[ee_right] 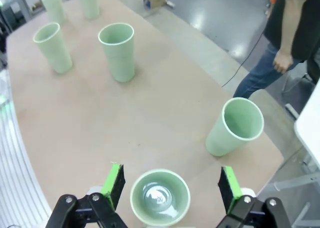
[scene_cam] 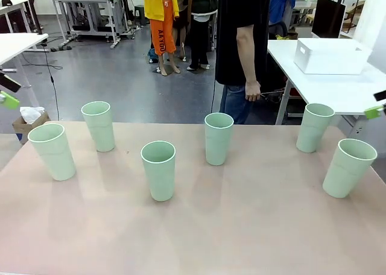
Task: Stack the cups and store them in the basket.
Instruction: Pick up two Reusable plastic cups , one in each hand.
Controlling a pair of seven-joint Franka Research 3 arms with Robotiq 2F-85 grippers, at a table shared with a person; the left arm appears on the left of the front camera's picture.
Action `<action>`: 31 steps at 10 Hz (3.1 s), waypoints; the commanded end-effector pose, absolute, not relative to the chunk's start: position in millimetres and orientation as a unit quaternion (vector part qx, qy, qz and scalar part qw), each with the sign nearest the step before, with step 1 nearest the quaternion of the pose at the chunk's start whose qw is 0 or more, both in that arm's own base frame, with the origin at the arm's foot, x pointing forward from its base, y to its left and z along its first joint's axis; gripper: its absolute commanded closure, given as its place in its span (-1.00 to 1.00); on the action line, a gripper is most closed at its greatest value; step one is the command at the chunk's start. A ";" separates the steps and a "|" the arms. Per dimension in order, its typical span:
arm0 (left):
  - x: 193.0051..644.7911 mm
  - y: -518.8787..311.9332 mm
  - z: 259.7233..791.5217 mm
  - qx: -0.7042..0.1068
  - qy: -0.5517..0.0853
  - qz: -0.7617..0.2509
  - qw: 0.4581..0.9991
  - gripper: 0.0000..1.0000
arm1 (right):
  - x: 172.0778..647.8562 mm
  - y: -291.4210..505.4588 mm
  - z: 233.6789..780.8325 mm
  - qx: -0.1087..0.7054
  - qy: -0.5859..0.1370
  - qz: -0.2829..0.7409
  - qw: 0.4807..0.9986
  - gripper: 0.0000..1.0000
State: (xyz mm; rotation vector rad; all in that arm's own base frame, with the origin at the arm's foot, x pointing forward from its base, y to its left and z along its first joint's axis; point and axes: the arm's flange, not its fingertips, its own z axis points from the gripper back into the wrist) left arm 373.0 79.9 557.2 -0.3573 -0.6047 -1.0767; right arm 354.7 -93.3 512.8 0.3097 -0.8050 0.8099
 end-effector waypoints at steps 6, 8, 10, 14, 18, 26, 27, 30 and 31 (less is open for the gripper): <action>363.4 153.1 518.5 -0.210 -0.332 -0.516 0.761 -1.00 | 339.4 -188.3 499.7 0.241 -0.430 0.335 0.803 -1.00; 361.0 164.6 512.4 -0.223 -0.344 -0.515 0.753 -1.00 | 333.3 -194.7 499.7 0.249 -0.445 0.335 0.792 -1.00; 354.1 170.0 514.3 -0.226 -0.362 -0.515 0.744 -1.00 | 329.6 -195.4 502.9 0.250 -0.454 0.336 0.786 -1.00; 352.7 167.1 511.1 -0.235 -0.372 -0.515 0.736 -1.00 | 327.5 -196.6 504.1 0.252 -0.456 0.328 0.788 -1.00; 345.8 165.8 520.4 -0.242 -0.405 -0.522 0.710 -1.00 | 328.5 -193.6 505.2 0.254 -0.456 0.330 0.786 -1.00; 345.8 166.7 522.6 -0.242 -0.407 -0.510 0.718 -1.00 | 326.5 -190.5 503.2 0.256 -0.444 0.322 0.796 -1.00; 345.8 166.7 522.6 -0.242 -0.407 -0.510 0.718 -1.00 | 326.5 -190.5 503.2 0.256 -0.444 0.322 0.796 -1.00; 345.8 166.7 522.6 -0.242 -0.407 -0.510 0.718 -1.00 | 326.5 -190.5 503.2 0.256 -0.444 0.322 0.796 -1.00; 345.8 166.7 522.6 -0.242 -0.407 -0.510 0.718 -1.00 | 326.5 -190.5 503.2 0.256 -0.444 0.322 0.796 -1.00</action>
